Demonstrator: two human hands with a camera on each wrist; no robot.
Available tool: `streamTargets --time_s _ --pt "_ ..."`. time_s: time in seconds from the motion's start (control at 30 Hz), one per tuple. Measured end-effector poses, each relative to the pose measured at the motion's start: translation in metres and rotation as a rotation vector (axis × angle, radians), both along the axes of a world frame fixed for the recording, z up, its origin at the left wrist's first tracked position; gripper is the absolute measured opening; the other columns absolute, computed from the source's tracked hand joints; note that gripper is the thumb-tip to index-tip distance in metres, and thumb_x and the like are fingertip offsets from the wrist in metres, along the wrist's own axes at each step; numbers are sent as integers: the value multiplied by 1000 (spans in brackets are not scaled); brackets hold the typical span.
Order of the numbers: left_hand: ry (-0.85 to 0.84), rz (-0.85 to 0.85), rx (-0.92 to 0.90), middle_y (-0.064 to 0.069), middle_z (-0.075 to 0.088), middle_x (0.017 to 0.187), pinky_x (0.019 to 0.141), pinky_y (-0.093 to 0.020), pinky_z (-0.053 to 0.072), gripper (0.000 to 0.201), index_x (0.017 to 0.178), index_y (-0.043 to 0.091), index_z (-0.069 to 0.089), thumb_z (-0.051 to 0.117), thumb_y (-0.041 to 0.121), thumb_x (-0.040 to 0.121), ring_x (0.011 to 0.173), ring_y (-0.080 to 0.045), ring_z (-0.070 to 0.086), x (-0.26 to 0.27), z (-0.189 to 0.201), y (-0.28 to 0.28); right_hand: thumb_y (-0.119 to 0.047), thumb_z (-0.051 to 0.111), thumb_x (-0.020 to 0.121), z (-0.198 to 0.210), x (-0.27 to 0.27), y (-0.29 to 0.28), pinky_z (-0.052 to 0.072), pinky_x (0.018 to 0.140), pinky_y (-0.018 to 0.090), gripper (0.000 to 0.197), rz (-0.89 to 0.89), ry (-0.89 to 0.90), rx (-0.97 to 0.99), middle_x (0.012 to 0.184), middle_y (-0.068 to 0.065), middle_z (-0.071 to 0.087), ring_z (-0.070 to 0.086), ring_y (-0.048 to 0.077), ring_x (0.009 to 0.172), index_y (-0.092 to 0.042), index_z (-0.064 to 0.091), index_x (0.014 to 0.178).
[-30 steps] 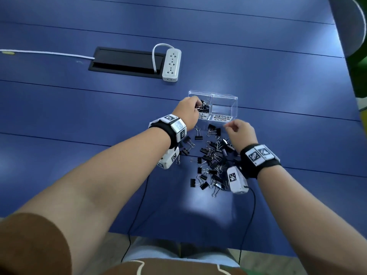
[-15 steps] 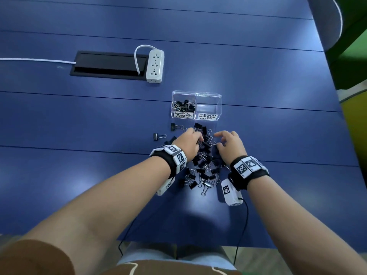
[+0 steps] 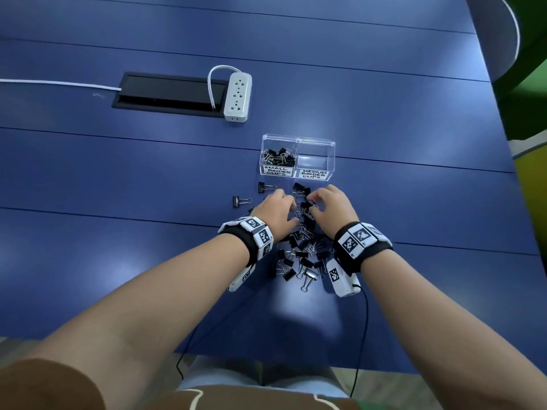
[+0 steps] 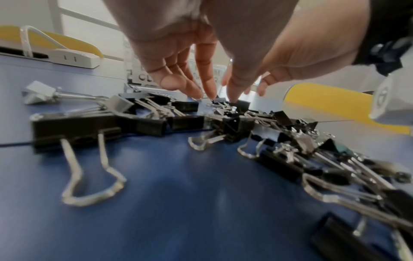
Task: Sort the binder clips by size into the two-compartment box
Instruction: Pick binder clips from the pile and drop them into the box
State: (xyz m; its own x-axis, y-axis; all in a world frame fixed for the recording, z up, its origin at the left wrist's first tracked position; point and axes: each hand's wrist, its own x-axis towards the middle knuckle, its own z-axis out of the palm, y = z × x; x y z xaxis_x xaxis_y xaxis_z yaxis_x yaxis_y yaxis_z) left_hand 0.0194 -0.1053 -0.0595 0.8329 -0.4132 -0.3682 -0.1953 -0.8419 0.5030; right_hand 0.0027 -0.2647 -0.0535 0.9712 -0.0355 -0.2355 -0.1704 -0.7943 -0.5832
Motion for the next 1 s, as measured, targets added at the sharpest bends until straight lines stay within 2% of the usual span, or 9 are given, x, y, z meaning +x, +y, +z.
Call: streamTargets --time_s 0.1,0.23,0.3,0.4,0.5,0.6,0.7,0.83,1.0 --pt "20 -58 53 -9 49 116 93 -45 48 30 111 13 56 63 30 87 114 -26 50 -5 -3 -10 -11 58 84 -7 7 10 49 90 38 30 86 73 -51 111 7 52 54 23 103 -16 63 113" --pt "-5 -98 109 -11 49 117 92 -46 49 28 113 9 53 59 23 89 117 -29 48 -7 -3 -13 -12 57 85 -12 8 11 49 87 38 21 87 140 -104 110 9 48 56 28 95 -11 63 105" --pt "-59 -138 141 -14 48 114 83 -44 50 21 110 6 51 53 15 91 112 -31 50 -9 -2 -14 -12 59 84 -9 8 9 47 84 34 13 66 122 -80 104 8 50 55 26 91 -10 61 97" --pt "-118 -201 174 -14 45 108 69 -41 43 18 107 7 46 50 5 90 101 -33 50 -11 -2 -10 -13 61 81 3 13 4 50 81 31 5 -13 93 8 88 2 59 57 21 83 -12 61 86" --pt "-109 -260 147 -12 46 109 69 -39 43 21 108 9 46 52 5 89 96 -31 50 -10 -2 -5 -12 62 81 22 30 4 54 82 34 4 -72 0 110 85 6 67 62 23 82 -13 63 84" --pt "-77 -282 109 -9 47 106 72 -42 51 23 107 13 47 51 2 88 90 -28 49 -8 -4 -1 -14 62 82 42 58 13 51 77 29 2 -63 -103 137 82 3 65 59 19 76 -14 61 83" --pt "-55 -308 126 -8 45 104 72 -42 52 34 115 16 47 52 -2 87 86 -22 43 -7 -9 2 -15 62 84 50 82 23 48 74 25 5 -33 -117 165 82 -1 61 54 14 74 -15 61 89" --pt "-86 -289 112 -10 44 105 72 -41 52 27 116 11 51 48 2 91 83 -23 44 -3 -6 6 -13 55 88 50 90 21 49 79 24 15 -65 -127 149 85 -3 62 55 12 76 -12 66 97" --pt "-242 -117 -20 -8 47 106 66 -38 50 20 114 16 52 46 16 95 81 -22 48 24 19 11 -12 55 85 40 60 0 48 78 26 14 -112 -81 82 81 2 66 58 17 76 -10 69 84"
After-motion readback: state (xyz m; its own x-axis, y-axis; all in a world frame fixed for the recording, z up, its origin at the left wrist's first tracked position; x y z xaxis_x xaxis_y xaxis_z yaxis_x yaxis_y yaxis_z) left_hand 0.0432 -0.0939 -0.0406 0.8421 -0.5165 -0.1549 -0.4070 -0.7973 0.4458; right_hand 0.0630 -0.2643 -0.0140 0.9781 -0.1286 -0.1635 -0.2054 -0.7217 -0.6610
